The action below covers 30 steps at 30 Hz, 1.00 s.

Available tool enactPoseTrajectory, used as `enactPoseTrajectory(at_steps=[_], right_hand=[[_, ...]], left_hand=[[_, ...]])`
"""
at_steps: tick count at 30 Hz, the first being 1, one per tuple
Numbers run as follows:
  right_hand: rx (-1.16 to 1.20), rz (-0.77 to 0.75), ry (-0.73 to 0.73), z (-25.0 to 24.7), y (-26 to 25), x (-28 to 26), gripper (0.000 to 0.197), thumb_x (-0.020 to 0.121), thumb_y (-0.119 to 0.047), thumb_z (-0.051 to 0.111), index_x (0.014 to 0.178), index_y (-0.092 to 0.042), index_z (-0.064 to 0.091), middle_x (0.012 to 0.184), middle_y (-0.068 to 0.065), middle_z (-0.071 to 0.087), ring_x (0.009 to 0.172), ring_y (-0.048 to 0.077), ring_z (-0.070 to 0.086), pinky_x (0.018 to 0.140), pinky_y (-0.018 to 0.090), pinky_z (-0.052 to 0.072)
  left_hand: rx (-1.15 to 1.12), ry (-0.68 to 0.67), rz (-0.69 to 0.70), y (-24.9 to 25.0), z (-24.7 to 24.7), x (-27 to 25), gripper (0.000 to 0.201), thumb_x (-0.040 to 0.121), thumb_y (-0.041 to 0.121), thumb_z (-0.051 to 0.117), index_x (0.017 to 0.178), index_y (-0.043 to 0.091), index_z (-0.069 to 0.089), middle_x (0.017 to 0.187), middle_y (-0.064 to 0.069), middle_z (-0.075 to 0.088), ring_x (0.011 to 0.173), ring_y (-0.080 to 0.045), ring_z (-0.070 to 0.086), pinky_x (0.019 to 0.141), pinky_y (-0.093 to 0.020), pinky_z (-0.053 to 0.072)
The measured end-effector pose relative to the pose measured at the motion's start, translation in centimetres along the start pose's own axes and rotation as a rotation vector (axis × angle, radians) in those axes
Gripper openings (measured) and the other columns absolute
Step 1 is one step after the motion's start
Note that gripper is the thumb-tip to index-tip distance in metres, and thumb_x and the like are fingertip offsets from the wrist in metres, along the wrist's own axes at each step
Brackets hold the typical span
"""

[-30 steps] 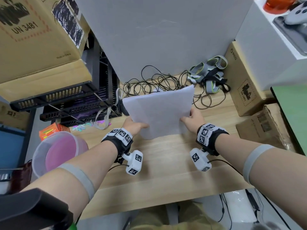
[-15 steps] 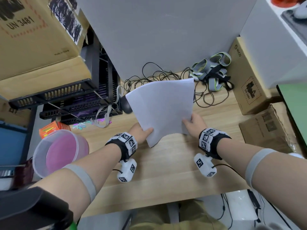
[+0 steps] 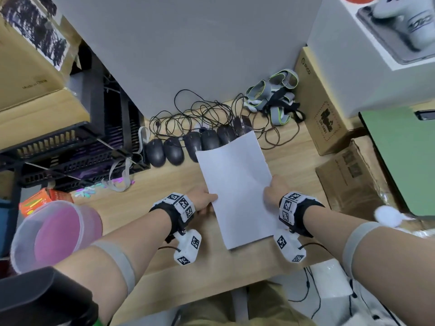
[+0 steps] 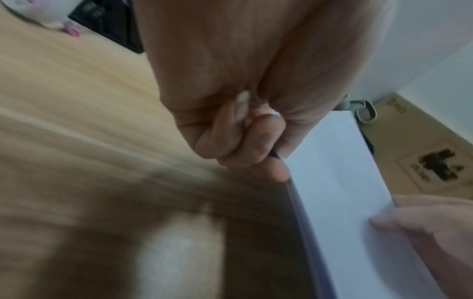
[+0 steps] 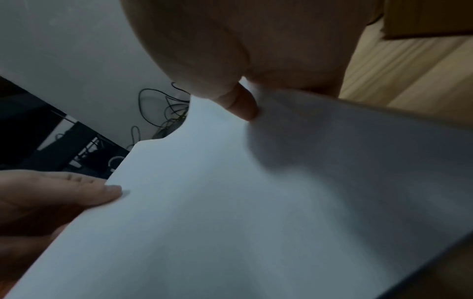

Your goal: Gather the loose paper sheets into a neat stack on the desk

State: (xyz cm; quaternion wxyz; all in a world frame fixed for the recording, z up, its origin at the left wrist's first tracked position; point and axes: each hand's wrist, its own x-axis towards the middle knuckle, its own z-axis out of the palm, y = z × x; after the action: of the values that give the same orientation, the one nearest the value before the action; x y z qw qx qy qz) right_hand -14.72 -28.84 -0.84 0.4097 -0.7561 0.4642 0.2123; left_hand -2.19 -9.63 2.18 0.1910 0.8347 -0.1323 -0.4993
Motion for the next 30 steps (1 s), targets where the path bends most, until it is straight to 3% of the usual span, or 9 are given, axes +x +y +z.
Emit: enactPoseTrajectory(at_steps=[5, 8, 10, 15, 17, 19, 22, 24, 30], right_hand=[[-0.099, 0.166, 0.031, -0.8, 3.2, 0.9, 0.020, 0.092, -0.006, 0.044, 0.111, -0.005, 0.039, 0.087, 0.007, 0.049, 0.080, 0.027, 0.052, 0.079, 0.042, 0.047], [-0.049, 0.284, 0.125, -1.7, 4.6, 1.6, 0.048, 0.086, -0.007, 0.056, 0.132, -0.006, 0.040, 0.122, 0.013, 0.055, 0.107, 0.034, 0.057, 0.091, 0.043, 0.049], [-0.107, 0.309, 0.209, -2.0, 5.0, 1.8, 0.057, 0.084, -0.012, 0.061, 0.136, -0.007, 0.037, 0.139, 0.012, 0.046, 0.125, 0.033, 0.047, 0.102, 0.045, 0.042], [-0.400, 0.130, 0.341, -1.0, 5.6, 1.7, 0.076, 0.078, -0.029, 0.064, 0.140, -0.009, 0.025, 0.150, 0.014, 0.025, 0.140, 0.030, 0.023, 0.108, 0.042, 0.028], [-0.450, 0.045, 0.253, -0.5, 5.8, 1.8, 0.072, 0.082, -0.031, 0.056, 0.144, -0.012, 0.024, 0.158, 0.015, 0.009, 0.148, 0.030, 0.004, 0.115, 0.047, 0.017], [-0.434, 0.026, 0.174, -0.2, 5.8, 1.8, 0.066, 0.084, -0.033, 0.050, 0.143, -0.015, 0.027, 0.161, 0.012, 0.005, 0.149, 0.030, 0.000, 0.117, 0.050, 0.019], [-0.415, 0.056, 0.177, 0.0, 5.8, 2.1, 0.064, 0.083, -0.035, 0.049, 0.140, -0.015, 0.030, 0.157, 0.012, 0.012, 0.146, 0.030, 0.006, 0.109, 0.051, 0.031], [-0.417, 0.077, 0.178, -0.2, 5.7, 2.2, 0.062, 0.083, -0.035, 0.049, 0.139, -0.014, 0.031, 0.156, 0.012, 0.014, 0.146, 0.030, 0.007, 0.106, 0.051, 0.034], [-0.425, 0.108, 0.154, -0.5, 4.8, 2.1, 0.056, 0.082, -0.035, 0.049, 0.131, -0.011, 0.038, 0.143, 0.014, 0.028, 0.136, 0.032, 0.022, 0.097, 0.047, 0.038]], left_hand=[[0.126, -0.093, -0.074, 0.7, 4.3, 2.8, 0.044, 0.093, 0.018, 0.054, 0.049, 0.011, 0.057, 0.034, 0.004, 0.050, 0.024, -0.007, 0.037, 0.033, -0.013, 0.031], [0.048, -0.195, -0.119, 2.1, 6.3, 3.9, 0.031, 0.097, 0.013, 0.051, 0.078, -0.002, 0.070, 0.052, 0.000, 0.061, 0.025, -0.007, 0.043, 0.032, -0.013, 0.033], [0.024, -0.230, -0.154, 3.2, 7.3, 4.6, 0.032, 0.097, 0.011, 0.049, 0.101, -0.012, 0.070, 0.057, -0.003, 0.065, 0.028, -0.009, 0.047, 0.033, -0.015, 0.038], [-0.021, -0.285, -0.189, 5.8, 9.1, 5.2, 0.035, 0.100, 0.009, 0.048, 0.119, -0.019, 0.059, 0.052, -0.006, 0.067, 0.028, -0.012, 0.053, 0.031, -0.018, 0.043], [-0.038, -0.303, -0.185, 6.6, 9.5, 5.2, 0.034, 0.100, 0.008, 0.047, 0.119, -0.017, 0.058, 0.063, -0.011, 0.067, 0.030, -0.014, 0.056, 0.032, -0.020, 0.046], [-0.046, -0.308, -0.191, 7.1, 9.9, 5.4, 0.030, 0.098, 0.008, 0.047, 0.108, -0.015, 0.063, 0.067, -0.013, 0.070, 0.035, -0.016, 0.061, 0.036, -0.023, 0.052], [-0.039, -0.316, -0.219, 7.9, 10.3, 5.7, 0.028, 0.096, 0.008, 0.048, 0.083, -0.009, 0.066, 0.066, -0.012, 0.074, 0.052, -0.023, 0.068, 0.056, -0.032, 0.062], [-0.045, -0.334, -0.235, 8.2, 10.4, 5.8, 0.027, 0.095, 0.006, 0.049, 0.078, -0.006, 0.065, 0.073, -0.014, 0.074, 0.059, -0.026, 0.069, 0.067, -0.036, 0.062], [-0.081, -0.296, -0.270, 7.8, 10.1, 5.8, 0.021, 0.089, 0.011, 0.055, 0.088, -0.006, 0.067, 0.071, -0.016, 0.074, 0.056, -0.028, 0.072, 0.063, -0.037, 0.064]])
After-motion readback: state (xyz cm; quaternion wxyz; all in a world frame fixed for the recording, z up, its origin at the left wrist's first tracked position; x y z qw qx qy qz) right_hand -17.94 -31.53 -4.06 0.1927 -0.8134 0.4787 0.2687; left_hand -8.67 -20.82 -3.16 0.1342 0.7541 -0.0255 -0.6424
